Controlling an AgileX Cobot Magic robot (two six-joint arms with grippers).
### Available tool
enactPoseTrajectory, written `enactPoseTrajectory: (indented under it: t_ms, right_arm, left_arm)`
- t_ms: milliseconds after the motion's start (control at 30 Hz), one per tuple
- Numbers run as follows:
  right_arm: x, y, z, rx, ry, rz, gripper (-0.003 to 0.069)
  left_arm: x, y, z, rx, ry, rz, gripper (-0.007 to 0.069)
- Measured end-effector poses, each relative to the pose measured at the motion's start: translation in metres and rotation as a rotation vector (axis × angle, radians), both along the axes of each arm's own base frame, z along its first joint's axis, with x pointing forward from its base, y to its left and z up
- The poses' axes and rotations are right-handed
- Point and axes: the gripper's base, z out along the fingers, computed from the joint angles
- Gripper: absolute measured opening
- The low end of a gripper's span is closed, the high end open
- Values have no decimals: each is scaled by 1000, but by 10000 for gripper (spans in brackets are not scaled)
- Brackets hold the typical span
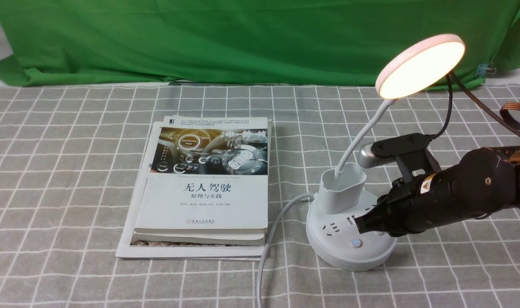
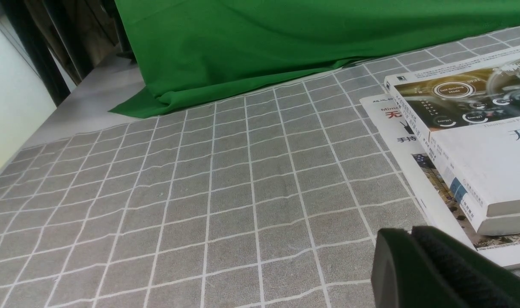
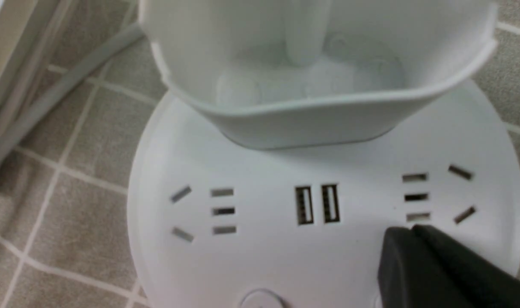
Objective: Turn off the desk lamp on the grey coffee tablecloth by hand.
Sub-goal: 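Press the power button on the lamp base to turn the lamp off with the right gripper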
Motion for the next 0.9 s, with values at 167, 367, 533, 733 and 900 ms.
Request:
enactPoseTrajectory:
  t_ms: [167,367,533,733,900]
  right_arm:
    - [-2,-1,2,3,-5,0,46]
    - [-5,-2,13,13,-32,2,44]
    - [-8,-3,16,14,-28,4,44]
    - [-9,-4,-3,-5,-4,7,51]
    - [-8,-4,-1,4,-24,6,39]
  left_arm:
    - [0,0,0,0,0,0,19]
    - [0,0,0,0,0,0,19]
    - [0,0,0,0,0,0,19]
    - [0,0,0,0,0,0,19]
    - [0,0,0,1,0,0,19]
